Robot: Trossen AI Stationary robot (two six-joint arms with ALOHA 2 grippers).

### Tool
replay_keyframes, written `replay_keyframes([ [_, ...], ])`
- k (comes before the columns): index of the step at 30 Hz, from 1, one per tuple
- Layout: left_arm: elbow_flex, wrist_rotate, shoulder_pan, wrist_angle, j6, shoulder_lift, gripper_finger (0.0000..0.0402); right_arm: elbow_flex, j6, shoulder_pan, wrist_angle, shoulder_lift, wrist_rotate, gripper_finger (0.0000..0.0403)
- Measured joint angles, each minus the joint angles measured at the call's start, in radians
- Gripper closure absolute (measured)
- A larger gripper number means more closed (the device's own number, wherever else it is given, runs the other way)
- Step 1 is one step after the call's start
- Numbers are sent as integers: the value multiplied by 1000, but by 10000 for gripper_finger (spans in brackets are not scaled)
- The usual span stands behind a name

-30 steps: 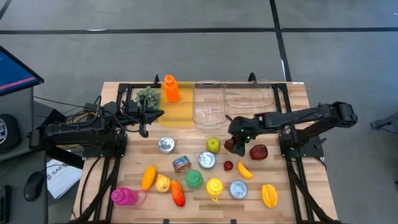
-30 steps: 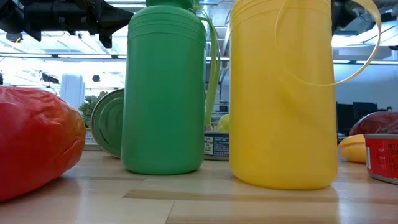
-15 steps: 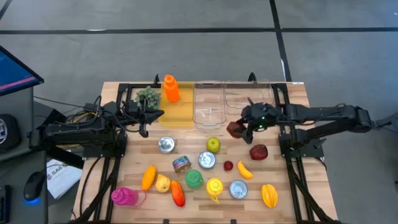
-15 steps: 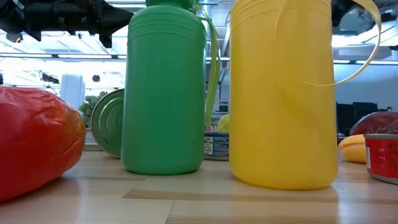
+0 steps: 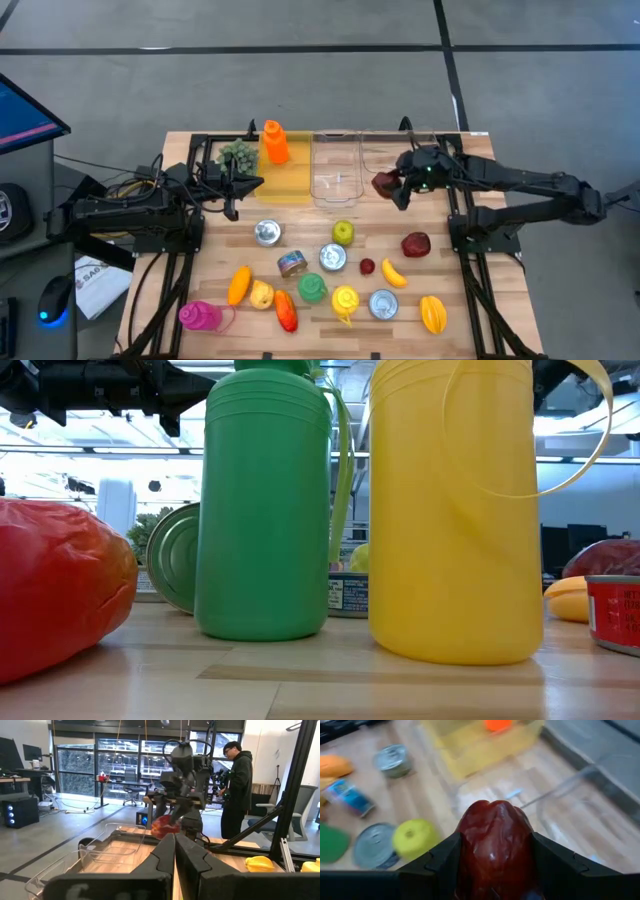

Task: Pick & Place Food Item
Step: Put the red apple into the right transparent bin

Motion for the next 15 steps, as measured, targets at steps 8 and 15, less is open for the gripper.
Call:
replay_keyframes([
  [8,0,0,0,0,0,0,401,0,-23,-153,0,-1,167,195],
  [15,0,0,0,0,0,0,401,0,-17,-289,3,-1,231,195],
])
